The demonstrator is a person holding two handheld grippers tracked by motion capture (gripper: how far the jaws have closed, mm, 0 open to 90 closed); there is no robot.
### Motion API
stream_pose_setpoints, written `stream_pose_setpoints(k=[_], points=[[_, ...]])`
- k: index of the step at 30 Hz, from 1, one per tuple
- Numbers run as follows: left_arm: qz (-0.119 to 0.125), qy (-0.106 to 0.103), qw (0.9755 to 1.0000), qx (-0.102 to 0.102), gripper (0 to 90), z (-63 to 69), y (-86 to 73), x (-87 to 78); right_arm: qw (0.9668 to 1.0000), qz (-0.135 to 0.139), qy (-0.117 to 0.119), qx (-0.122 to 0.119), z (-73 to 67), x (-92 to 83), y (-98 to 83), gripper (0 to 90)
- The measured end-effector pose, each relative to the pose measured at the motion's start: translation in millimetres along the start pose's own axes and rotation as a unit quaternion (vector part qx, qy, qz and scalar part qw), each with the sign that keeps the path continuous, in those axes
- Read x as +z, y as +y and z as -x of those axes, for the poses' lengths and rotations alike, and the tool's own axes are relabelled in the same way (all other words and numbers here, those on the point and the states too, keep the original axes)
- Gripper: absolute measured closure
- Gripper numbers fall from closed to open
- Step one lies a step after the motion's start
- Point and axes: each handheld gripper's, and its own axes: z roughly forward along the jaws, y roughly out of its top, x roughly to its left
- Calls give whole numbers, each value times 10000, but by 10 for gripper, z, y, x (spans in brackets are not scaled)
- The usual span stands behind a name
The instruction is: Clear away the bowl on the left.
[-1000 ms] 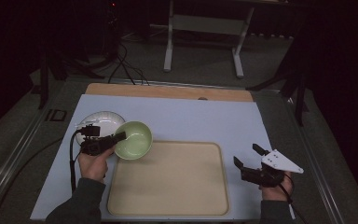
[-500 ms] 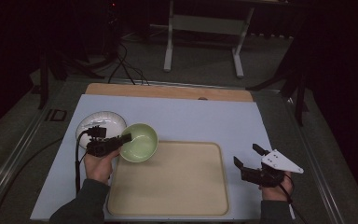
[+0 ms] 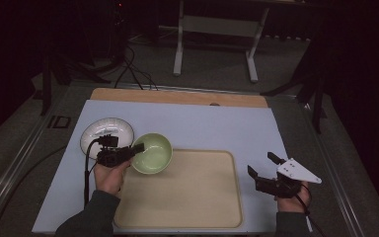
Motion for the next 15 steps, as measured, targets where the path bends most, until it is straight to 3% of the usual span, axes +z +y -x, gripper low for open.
stream_pose_setpoints(k=[15], points=[[-100, -104, 9999, 69, 792, 96, -47, 87, 10000, 5, 4, 5, 1, 0, -1, 154]])
